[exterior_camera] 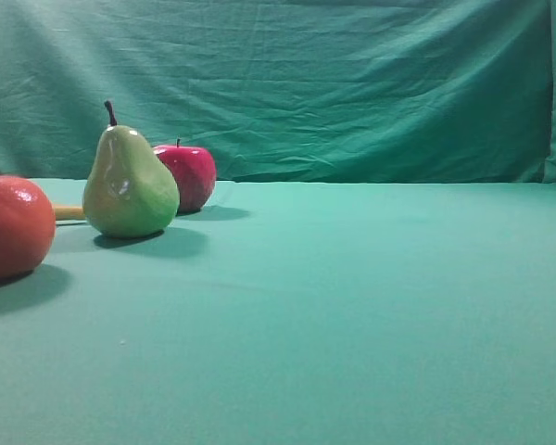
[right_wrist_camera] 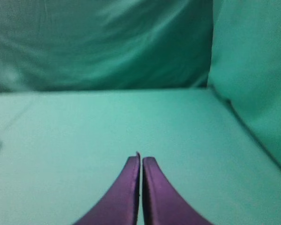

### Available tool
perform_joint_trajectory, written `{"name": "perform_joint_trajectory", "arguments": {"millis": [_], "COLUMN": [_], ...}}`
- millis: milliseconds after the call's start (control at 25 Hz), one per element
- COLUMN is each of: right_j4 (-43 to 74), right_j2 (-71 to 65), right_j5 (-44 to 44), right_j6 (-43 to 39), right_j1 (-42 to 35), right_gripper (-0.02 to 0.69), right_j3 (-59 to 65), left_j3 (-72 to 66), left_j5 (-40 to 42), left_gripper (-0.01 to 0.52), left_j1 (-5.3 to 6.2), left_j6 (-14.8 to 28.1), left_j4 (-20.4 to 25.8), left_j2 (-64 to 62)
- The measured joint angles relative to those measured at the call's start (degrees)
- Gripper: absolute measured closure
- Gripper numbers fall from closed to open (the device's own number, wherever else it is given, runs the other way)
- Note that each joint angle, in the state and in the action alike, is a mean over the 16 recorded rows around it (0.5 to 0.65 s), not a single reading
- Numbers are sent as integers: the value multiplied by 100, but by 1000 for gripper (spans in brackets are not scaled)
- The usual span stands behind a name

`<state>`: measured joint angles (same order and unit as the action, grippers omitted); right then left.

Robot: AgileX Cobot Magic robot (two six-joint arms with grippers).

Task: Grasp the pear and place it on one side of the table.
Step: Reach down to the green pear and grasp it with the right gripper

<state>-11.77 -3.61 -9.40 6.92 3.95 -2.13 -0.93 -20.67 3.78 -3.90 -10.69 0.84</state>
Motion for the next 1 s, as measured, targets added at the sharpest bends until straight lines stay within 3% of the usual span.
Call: {"name": "perform_joint_trajectory", "arguments": {"millis": [400, 760, 880, 1000], "right_j4": [-226, -238, -240, -240], "right_j2": [-2671, -5970, -6910, -7765], "right_j5": [-290, -654, -729, -778], "right_j6": [156, 791, 1044, 1359], "right_j1": [633, 1949, 2455, 2963], "right_gripper": [665, 662, 633, 562], "right_j3": [-1617, -3645, -4370, -5099], "left_j3": [0, 0, 0, 0], "left_j5": [0, 0, 0, 0], "left_gripper": [514, 514, 514, 514], "left_j1": [0, 0, 0, 0], "left_j6": [0, 0, 0, 0], "left_j4": [0, 0, 0, 0], "left_j2": [0, 0, 0, 0]}}
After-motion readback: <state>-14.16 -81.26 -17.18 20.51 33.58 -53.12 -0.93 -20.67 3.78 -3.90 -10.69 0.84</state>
